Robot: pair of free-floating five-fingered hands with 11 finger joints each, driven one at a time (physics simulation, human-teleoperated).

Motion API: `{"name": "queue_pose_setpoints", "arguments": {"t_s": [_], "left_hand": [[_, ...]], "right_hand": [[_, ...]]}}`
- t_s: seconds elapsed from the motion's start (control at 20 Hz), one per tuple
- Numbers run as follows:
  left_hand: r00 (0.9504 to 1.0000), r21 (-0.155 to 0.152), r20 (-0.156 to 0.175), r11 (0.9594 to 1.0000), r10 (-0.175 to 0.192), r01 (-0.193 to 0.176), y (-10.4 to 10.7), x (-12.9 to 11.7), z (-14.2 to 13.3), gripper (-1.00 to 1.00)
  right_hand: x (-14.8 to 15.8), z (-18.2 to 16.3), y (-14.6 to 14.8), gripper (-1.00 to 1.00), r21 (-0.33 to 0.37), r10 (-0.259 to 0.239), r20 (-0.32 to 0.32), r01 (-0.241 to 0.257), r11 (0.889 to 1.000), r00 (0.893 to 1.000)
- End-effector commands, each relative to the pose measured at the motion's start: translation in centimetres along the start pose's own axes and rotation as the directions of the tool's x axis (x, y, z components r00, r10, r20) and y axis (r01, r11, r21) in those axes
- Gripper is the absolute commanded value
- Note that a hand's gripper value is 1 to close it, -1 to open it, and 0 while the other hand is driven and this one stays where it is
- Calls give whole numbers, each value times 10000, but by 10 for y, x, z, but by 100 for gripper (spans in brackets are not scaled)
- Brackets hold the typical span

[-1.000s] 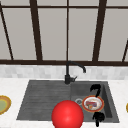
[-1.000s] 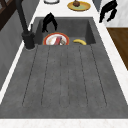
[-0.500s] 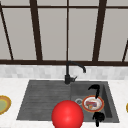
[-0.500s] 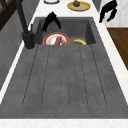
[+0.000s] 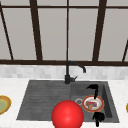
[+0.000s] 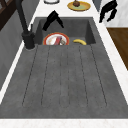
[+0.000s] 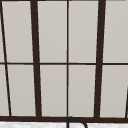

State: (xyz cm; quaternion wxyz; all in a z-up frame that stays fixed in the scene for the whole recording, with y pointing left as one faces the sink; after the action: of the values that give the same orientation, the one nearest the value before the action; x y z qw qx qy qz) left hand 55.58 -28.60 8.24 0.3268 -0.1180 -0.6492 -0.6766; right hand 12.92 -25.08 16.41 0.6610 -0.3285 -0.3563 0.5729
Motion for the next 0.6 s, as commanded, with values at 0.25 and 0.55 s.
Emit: {"name": "queue_pose_setpoints", "arguments": {"t_s": [0.25,0.55], "left_hand": [[9954,-567,929,9980,-235,288,-5,9,20,-100],[9959,-480,890,9986,-159,202,-2,2,34,-100]], "right_hand": [[0,0,0,0,0,0,0,0,10000,10000],[0,0,0,0,0,0,0,0,10000,10000]]}}
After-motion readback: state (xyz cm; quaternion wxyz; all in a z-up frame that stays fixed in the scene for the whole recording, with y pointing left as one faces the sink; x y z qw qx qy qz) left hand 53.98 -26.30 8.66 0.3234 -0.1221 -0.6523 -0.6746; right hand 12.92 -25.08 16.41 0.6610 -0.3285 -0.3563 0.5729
